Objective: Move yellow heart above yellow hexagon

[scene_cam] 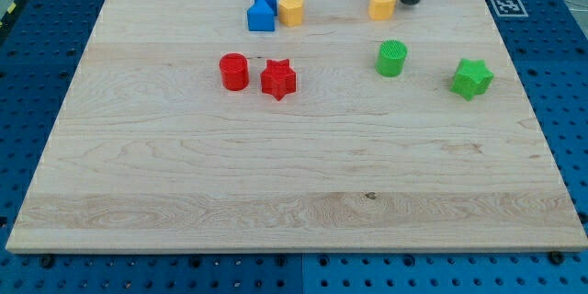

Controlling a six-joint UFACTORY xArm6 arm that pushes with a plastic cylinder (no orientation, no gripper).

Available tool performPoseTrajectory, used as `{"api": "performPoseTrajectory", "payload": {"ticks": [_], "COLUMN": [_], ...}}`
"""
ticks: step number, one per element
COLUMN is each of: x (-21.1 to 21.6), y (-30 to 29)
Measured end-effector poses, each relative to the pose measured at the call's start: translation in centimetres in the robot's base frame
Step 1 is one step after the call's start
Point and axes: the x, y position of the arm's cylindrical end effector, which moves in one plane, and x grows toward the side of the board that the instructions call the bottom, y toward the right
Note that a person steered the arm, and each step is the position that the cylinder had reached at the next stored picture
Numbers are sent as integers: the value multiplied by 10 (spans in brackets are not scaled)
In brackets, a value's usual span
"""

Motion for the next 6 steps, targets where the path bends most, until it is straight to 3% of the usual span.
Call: {"api": "performPoseTrajectory", "payload": {"ticks": [1, 3, 5, 6], "x": [13, 2, -14, -16], "y": [-19, -141, -132, -154]}}
